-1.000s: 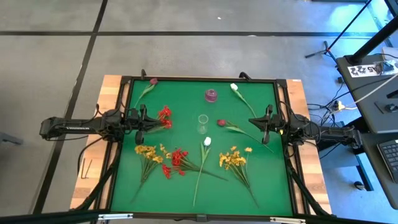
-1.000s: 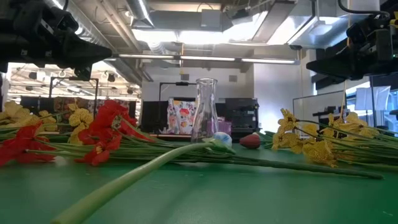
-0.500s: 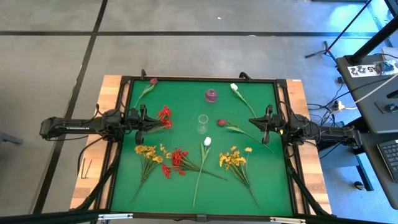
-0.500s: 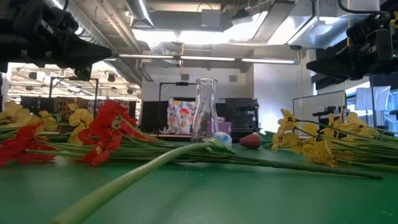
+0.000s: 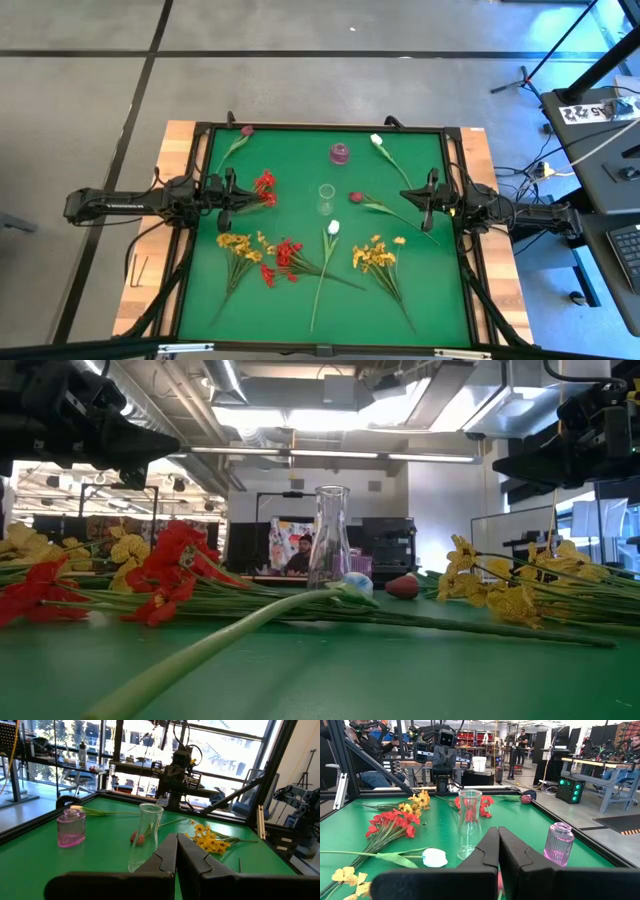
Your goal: Sort flowers into vase by color
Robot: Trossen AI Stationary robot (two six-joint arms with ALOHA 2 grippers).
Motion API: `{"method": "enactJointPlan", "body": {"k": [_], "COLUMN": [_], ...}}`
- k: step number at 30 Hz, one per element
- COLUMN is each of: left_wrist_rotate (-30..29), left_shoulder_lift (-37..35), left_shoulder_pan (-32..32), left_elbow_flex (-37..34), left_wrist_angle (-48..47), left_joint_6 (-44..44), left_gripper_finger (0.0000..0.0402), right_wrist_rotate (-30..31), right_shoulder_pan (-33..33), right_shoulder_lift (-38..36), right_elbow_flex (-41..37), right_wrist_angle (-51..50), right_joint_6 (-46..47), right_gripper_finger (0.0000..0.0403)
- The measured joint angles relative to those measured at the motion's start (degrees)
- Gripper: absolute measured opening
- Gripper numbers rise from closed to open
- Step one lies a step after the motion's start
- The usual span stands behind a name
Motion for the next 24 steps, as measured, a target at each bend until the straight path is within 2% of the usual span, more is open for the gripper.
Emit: {"method": "enactJointPlan", "body": {"k": [4, 9, 19, 24], "left_wrist_rotate": [0.02, -1.7, -1.95, -4.74], "left_shoulder_lift": [0.0, 0.0, -0.02, -0.02], "left_shoulder_pan": [0.02, -0.09, -0.09, -0.09], "left_elbow_flex": [-0.01, 0.0, 0.0, 0.0], "left_wrist_angle": [0.01, 0.75, 1.77, 1.3], "left_joint_6": [-0.75, -6.7, -6.96, -4.61], "left_gripper_finger": [0.0, 0.0, 0.0, 0.0], "right_wrist_rotate": [0.0, 0.0, 0.0, 0.0], "right_shoulder_pan": [0.0, 0.0, 0.0, 0.0], "right_shoulder_lift": [0.01, 0.0, 0.01, 0.01], "right_elbow_flex": [0.01, -0.01, -0.01, -0.01], "right_wrist_angle": [-0.01, 0.01, -0.01, 0.01], "right_joint_6": [-0.02, -0.01, 0.0, 0.0], "right_gripper_finger": [0.0001, 0.0001, 0.0001, 0.0001]}}
